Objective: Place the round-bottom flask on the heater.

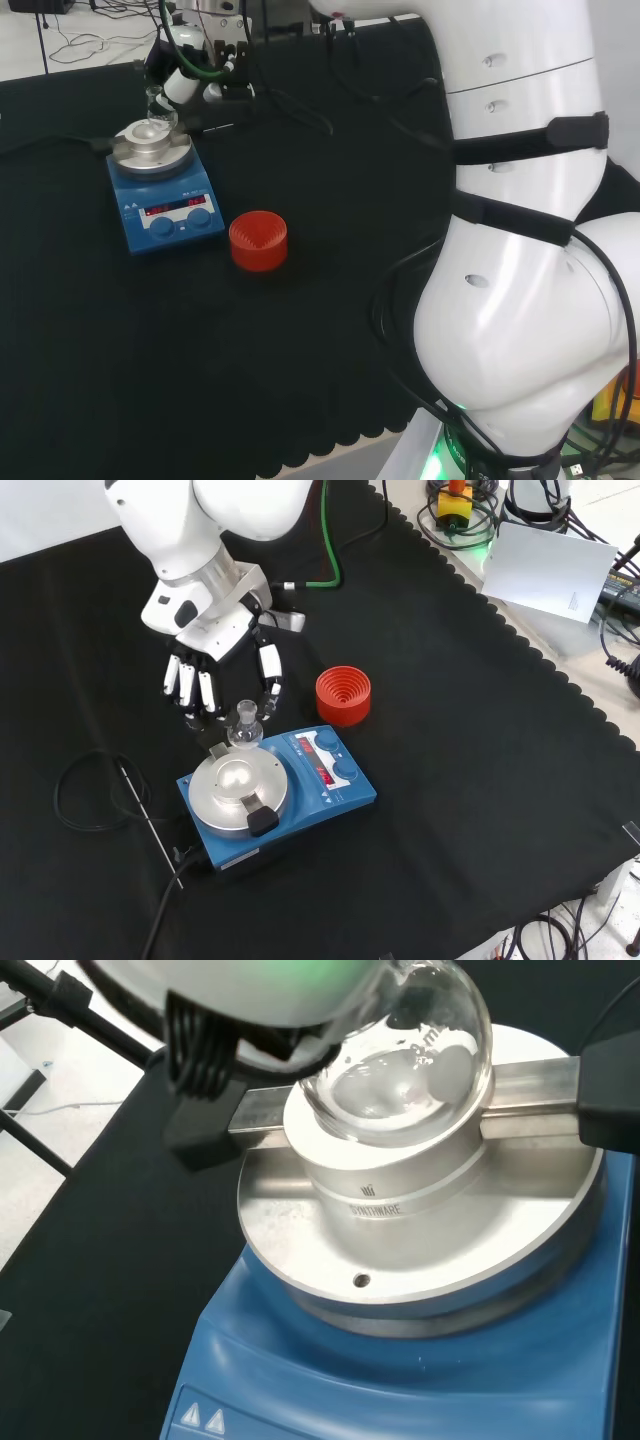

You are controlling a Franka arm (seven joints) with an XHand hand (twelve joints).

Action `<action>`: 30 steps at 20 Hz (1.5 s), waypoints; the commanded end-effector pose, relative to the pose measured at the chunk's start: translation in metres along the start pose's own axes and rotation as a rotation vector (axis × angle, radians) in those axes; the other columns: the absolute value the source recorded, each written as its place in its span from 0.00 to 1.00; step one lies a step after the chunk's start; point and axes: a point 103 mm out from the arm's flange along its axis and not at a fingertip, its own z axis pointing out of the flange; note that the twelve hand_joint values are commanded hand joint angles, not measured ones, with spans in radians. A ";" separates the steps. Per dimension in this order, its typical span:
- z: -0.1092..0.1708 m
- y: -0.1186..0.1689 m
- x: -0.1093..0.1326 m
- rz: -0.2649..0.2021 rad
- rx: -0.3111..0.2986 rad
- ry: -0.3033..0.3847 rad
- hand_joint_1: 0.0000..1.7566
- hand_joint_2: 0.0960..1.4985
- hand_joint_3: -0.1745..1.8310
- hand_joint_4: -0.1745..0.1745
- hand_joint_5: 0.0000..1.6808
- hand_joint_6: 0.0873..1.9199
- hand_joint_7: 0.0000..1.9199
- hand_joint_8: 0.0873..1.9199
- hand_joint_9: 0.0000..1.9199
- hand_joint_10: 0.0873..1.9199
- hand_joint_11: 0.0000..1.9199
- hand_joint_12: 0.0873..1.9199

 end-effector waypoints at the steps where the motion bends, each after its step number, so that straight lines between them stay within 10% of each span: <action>1: 0.003 0.010 0.002 -0.006 0.012 -0.003 0.63 0.38 0.49 0.95 0.71 0.44 0.36 0.32 0.48 0.23 0.31 0.64; 30: 0.019 0.043 0.002 -0.024 0.050 -0.005 0.63 0.38 0.49 0.94 0.70 0.44 0.36 0.32 0.49 0.23 0.32 0.64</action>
